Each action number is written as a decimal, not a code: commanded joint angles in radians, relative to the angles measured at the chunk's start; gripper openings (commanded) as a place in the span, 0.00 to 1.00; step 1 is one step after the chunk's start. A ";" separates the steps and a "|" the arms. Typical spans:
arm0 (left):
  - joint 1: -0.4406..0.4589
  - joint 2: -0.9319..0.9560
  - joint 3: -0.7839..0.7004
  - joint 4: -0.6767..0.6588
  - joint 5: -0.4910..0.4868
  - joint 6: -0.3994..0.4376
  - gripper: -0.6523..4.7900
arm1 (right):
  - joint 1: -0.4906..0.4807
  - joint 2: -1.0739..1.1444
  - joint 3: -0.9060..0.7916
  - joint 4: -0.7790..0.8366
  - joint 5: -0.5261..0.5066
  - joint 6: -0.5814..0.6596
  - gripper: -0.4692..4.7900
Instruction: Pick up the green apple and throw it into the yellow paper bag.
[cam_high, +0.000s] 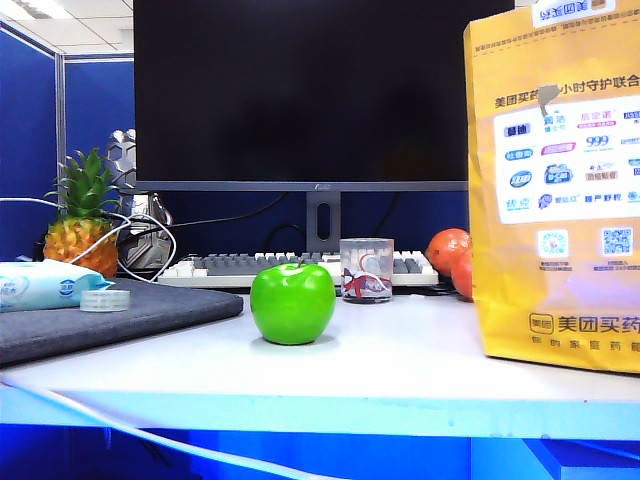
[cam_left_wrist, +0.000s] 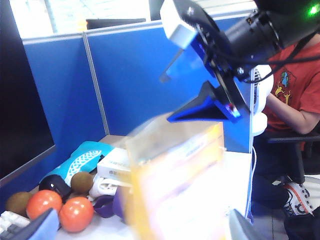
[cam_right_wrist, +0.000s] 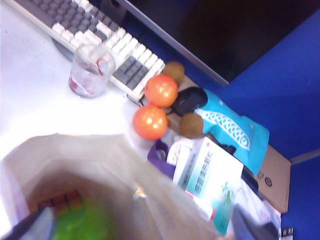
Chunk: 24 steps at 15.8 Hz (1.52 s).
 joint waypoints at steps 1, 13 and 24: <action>0.001 -0.002 0.008 0.005 0.003 -0.002 1.00 | 0.001 -0.007 0.008 0.130 -0.056 0.031 1.00; 0.032 -0.500 -0.016 -0.616 -0.858 0.198 1.00 | 0.005 -0.879 -0.726 0.593 -0.436 0.603 1.00; 0.032 -0.862 -0.437 -0.652 -0.939 -0.026 0.80 | 0.008 -0.878 -1.296 1.002 -0.402 0.768 1.00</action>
